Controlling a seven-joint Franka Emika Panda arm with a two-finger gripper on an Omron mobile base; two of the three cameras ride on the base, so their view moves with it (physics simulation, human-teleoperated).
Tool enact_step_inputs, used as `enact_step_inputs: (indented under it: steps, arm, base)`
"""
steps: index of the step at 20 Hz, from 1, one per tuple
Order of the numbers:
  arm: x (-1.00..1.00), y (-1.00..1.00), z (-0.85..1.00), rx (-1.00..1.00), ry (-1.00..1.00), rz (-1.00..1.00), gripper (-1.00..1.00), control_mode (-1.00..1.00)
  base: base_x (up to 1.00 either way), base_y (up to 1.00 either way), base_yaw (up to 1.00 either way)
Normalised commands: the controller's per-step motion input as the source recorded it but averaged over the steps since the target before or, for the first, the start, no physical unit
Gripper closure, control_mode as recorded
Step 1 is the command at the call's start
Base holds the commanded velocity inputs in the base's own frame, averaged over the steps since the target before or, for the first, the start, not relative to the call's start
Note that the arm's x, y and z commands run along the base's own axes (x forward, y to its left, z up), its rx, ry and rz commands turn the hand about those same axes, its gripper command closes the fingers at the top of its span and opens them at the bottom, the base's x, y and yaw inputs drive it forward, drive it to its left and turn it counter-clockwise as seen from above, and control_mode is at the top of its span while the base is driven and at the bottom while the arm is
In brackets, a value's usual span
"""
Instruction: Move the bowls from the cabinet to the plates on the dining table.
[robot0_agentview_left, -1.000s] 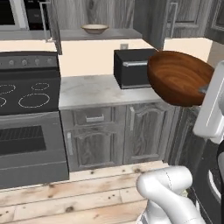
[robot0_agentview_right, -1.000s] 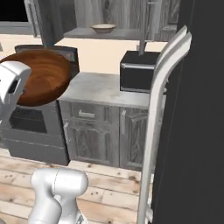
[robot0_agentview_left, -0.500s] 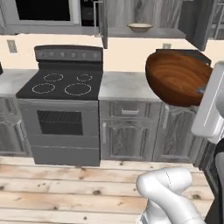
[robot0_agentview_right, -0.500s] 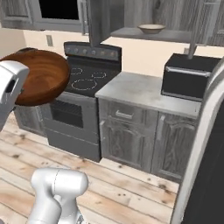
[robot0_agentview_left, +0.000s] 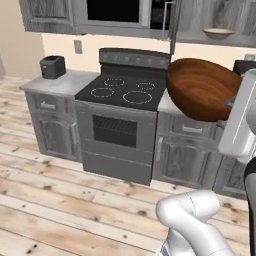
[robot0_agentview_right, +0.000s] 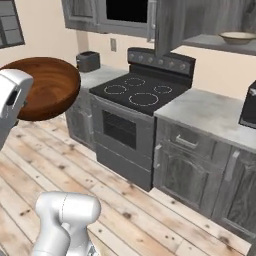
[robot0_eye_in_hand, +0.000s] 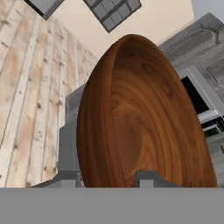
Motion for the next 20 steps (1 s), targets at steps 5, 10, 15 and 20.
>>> enact_step_inputs:
  steps: [5, 10, 15, 20]
  arm:
    - [0.00, 0.00, 0.00, 0.00, 0.00, 0.00, 1.00, 1.00]
    - [0.00, 0.00, 0.00, 0.00, 0.00, 0.00, 1.00, 1.00]
    - [0.00, 0.00, 0.00, 0.00, 0.00, 0.00, 1.00, 1.00]
    - [0.00, 0.00, 0.00, 0.00, 0.00, 0.00, 1.00, 1.00]
  base:
    - [-0.14, 0.42, 0.45]
    - [-0.04, 0.44, 0.43]
    - [0.07, 0.42, 0.38]
    - [0.21, 0.41, 0.34]
